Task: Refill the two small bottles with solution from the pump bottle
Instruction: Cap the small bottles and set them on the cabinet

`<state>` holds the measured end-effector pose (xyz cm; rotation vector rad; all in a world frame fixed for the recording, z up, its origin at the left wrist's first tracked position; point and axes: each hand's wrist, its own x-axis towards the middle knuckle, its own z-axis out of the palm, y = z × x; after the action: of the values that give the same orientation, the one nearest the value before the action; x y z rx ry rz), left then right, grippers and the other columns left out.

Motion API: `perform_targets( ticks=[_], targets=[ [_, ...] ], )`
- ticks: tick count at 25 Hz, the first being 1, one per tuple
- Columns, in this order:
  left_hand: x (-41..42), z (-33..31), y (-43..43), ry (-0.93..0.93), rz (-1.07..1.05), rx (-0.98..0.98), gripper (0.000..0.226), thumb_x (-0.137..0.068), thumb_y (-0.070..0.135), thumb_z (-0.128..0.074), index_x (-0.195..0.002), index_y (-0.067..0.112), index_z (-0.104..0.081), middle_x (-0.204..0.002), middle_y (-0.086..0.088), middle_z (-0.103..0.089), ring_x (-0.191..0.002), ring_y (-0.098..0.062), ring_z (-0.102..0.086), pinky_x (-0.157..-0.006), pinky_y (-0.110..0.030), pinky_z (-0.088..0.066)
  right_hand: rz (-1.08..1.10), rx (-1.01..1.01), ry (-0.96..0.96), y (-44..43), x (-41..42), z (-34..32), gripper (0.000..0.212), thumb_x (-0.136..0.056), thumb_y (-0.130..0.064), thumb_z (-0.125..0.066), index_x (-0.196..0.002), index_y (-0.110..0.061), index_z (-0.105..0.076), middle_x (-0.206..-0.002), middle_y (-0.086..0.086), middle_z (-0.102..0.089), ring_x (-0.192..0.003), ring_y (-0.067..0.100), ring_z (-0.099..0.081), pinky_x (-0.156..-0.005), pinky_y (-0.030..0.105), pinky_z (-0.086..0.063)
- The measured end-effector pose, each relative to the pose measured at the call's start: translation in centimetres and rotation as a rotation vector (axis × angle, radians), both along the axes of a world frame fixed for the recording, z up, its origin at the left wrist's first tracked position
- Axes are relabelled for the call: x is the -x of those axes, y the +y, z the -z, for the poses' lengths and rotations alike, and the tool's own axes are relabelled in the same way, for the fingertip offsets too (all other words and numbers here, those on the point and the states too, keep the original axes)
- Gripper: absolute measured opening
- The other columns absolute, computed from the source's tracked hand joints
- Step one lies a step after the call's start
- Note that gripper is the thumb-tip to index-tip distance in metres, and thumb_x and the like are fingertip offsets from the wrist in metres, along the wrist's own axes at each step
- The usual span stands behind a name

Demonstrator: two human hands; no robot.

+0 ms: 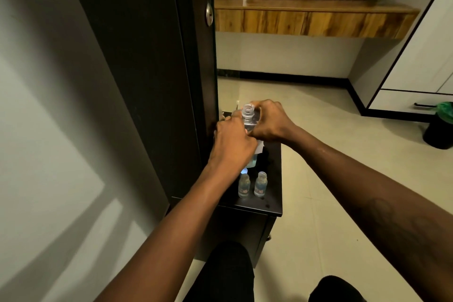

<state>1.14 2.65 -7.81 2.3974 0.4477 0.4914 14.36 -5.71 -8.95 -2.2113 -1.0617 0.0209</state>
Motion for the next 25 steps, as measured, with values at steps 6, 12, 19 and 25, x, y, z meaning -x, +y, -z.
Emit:
perform_targets(
  ticks=[6,12,19,25],
  targets=[
    [0.3,0.7,-0.7,-0.066,-0.05,0.013,0.055,-0.09,0.006,-0.063,-0.144,0.015,-0.053,-0.128,-0.008,-0.06,-0.115,-0.025,-0.06,-0.091,-0.028,-0.053,0.046,-0.015,-0.025,0.0,0.3,0.3,0.048,-0.049,-0.045,-0.078,-0.092,-0.026,-0.071,-0.084,-0.007,-0.071,-0.077,0.015,-0.065,-0.072,0.03,-0.055],
    [2.1,2.9,-1.1,-0.031,-0.067,0.056,0.053,-0.091,-0.002,-0.061,-0.141,0.013,-0.055,-0.132,-0.009,-0.06,-0.112,-0.026,-0.067,-0.092,-0.038,-0.061,0.07,0.078,0.002,0.3,-0.8,0.3,0.074,-0.048,-0.06,-0.091,-0.106,-0.017,-0.072,-0.097,-0.004,-0.074,-0.089,0.019,-0.07,-0.071,0.028,-0.055],
    [4.4,5.2,-1.4,-0.01,-0.148,0.189,0.066,-0.094,0.006,-0.065,-0.154,0.023,-0.042,-0.128,-0.009,-0.066,-0.106,-0.021,-0.069,-0.095,-0.021,-0.054,0.189,-0.093,-0.027,-2.5,2.0,0.3,0.095,-0.058,-0.054,-0.094,-0.138,-0.016,-0.06,-0.131,0.005,-0.069,-0.115,0.018,-0.067,-0.099,0.031,-0.055],
    [7.2,9.9,-2.3,0.039,-0.155,0.31,0.074,-0.086,0.026,-0.081,-0.151,0.025,-0.045,-0.141,-0.004,-0.061,-0.125,-0.016,-0.061,-0.095,-0.012,-0.039,0.067,-0.1,0.01,-4.0,5.1,0.5,0.021,-0.083,-0.014,-0.082,-0.104,-0.012,-0.081,-0.095,0.002,-0.081,-0.082,0.009,-0.075,-0.082,0.032,-0.063]
  ],
)
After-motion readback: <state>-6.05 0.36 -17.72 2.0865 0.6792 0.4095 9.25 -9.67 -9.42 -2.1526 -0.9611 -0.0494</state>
